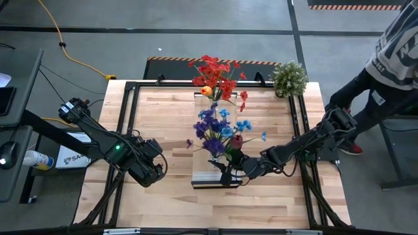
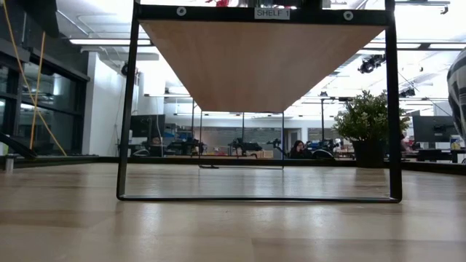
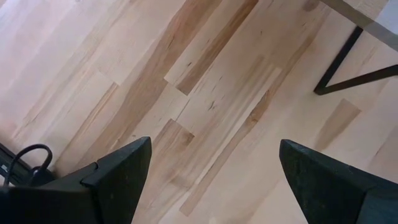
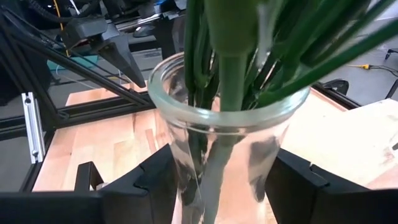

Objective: Pick and place flowers into a vace then onto a shelf
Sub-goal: Put the transparent vase with flowers on the shelf

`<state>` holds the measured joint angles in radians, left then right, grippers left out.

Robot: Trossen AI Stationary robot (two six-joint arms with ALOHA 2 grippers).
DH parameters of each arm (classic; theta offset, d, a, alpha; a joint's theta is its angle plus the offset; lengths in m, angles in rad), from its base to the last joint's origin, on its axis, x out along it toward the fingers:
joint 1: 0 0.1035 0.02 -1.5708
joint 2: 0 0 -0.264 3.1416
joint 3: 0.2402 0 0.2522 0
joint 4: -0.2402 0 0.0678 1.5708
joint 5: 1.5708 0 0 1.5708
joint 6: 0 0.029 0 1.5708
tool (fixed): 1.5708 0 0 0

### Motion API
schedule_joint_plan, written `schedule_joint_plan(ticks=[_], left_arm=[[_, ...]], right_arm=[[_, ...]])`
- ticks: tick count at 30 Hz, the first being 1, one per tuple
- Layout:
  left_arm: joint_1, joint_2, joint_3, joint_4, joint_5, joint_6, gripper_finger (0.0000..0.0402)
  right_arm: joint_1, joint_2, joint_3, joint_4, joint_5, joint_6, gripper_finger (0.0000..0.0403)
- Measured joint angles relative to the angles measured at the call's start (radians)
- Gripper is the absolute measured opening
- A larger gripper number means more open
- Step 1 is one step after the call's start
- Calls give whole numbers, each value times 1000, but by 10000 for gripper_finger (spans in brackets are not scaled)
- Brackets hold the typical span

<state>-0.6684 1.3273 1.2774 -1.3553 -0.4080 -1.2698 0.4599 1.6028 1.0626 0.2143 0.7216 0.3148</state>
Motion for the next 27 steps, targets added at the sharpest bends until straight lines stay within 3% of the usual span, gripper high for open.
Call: schedule_joint_plan(ticks=[21,27], left_arm=[[0,0,0,0,7,8,385],[0,0,0,-1,6,8,385]], right_arm=[[-1,0,-1,-8,-36,0,204],[0,1,-2,-13,-51,-1,235]])
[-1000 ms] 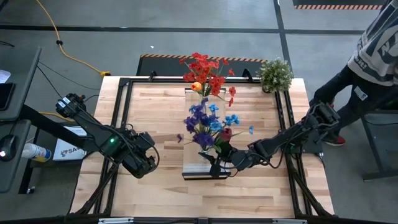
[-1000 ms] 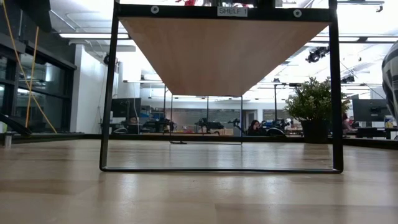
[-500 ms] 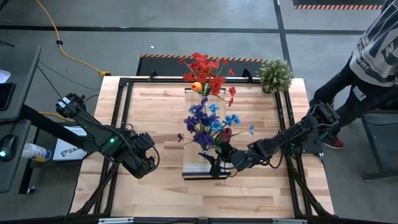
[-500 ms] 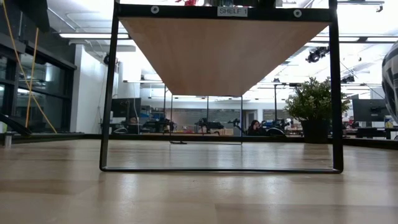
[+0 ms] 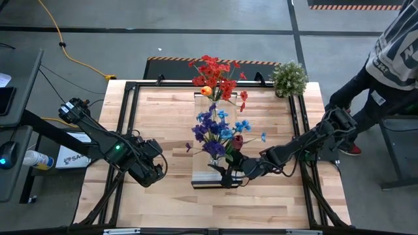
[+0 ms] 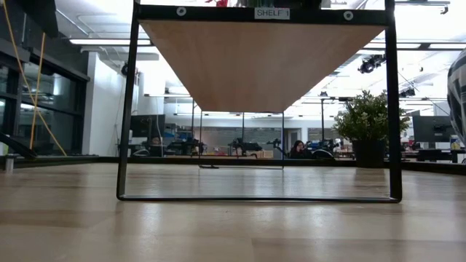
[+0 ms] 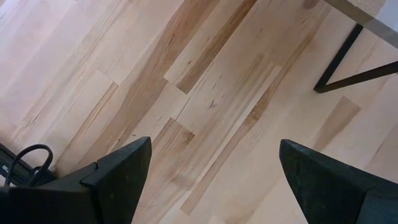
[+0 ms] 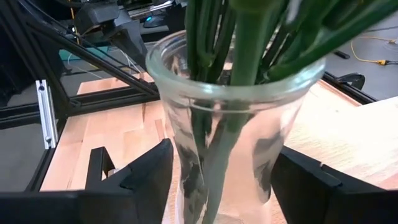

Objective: Pick and place flowers into a vace then onto a shelf
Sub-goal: Put the transparent vase with flowers on the shelf, then return to Home Position

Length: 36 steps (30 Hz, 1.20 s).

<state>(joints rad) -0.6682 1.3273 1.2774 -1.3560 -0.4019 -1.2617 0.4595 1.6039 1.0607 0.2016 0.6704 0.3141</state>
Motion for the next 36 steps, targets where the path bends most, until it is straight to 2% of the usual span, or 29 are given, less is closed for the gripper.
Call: schedule_joint_plan(ticks=[9,20,27,36], left_arm=[[0,0,0,0,0,0,385],[0,0,0,-2,-1,0,385],[0,0,0,-10,-8,1,385],[0,-6,0,-77,-76,8,385]], right_arm=[[0,-1,0,0,1,-8,287],[8,-60,0,-110,-7,0,293],[13,-126,0,-309,-49,107,294],[13,-228,0,-514,-132,191,294]])
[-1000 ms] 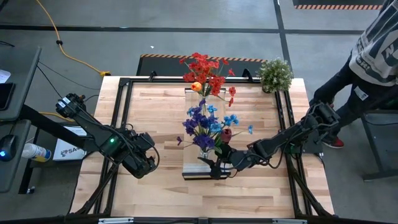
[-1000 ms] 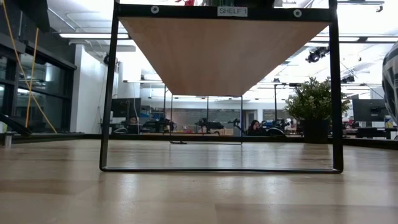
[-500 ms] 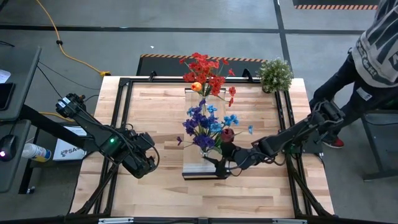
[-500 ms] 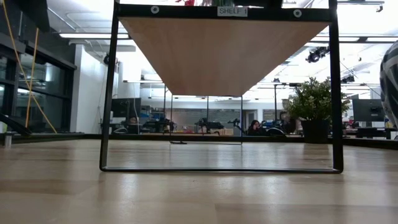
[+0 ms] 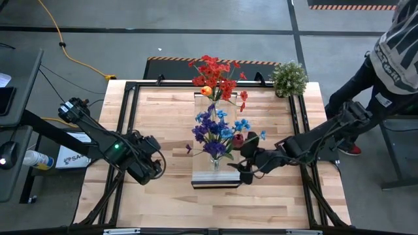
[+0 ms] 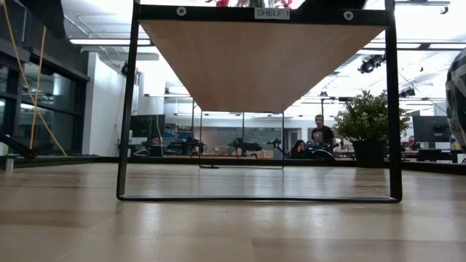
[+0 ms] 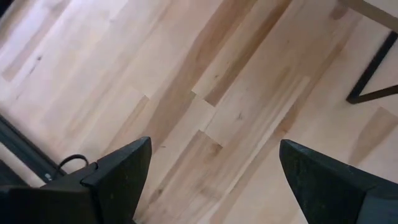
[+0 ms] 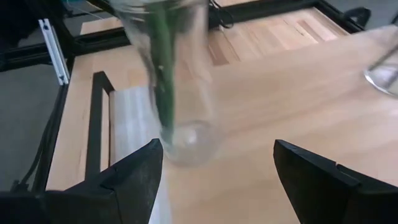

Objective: Pick and place flowers into a vace then onto a shelf
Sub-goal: Return to Home Position

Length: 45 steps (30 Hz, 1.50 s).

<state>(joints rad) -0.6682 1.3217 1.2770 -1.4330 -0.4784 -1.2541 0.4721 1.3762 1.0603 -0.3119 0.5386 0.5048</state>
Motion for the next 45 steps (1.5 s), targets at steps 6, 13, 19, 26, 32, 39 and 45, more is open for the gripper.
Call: schedule_joint_plan(ticks=[6,13,19,26,32,39,45], left_arm=[[0,-58,0,-64,-14,0,385],[0,-173,0,-90,-14,67,385],[0,-260,0,-94,-14,153,385],[0,-344,0,-138,37,144,385],[0,-411,0,-138,39,82,385],[0,-479,0,-139,-29,107,385],[0,-542,0,-130,-83,174,385]], right_arm=[[0,-82,0,-149,-14,37,294],[0,-194,0,-303,-61,44,293],[0,-322,0,-487,66,121,293],[0,-493,0,-696,111,241,293],[0,-629,0,-825,118,338,293],[0,-732,0,-873,118,373,293],[0,-796,0,-872,72,339,293]])
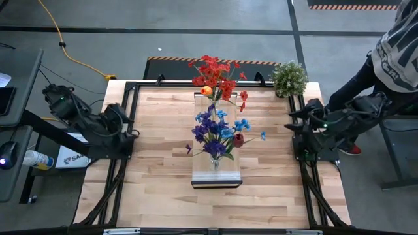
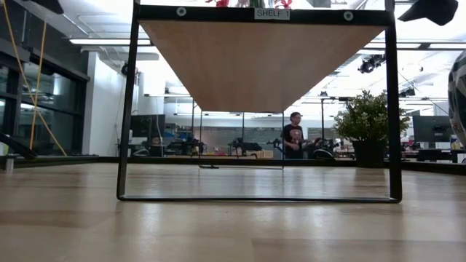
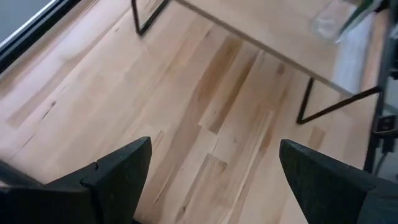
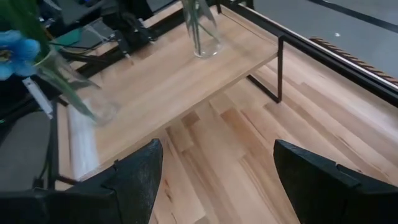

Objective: Pick and place flowers into a vace then onto a shelf
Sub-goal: Return to Home Position

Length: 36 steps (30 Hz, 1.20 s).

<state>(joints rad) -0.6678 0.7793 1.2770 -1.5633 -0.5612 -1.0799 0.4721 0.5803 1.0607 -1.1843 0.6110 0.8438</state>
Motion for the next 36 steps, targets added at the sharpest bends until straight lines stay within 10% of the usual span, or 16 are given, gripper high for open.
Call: schedule_joint_plan(ticks=[25,36], left_arm=[[0,-549,-548,701,32,371,385],[0,-589,-717,993,98,496,385]], right_arm=[[0,-400,-156,234,-71,-285,293],[0,-566,-386,451,-165,-367,293]])
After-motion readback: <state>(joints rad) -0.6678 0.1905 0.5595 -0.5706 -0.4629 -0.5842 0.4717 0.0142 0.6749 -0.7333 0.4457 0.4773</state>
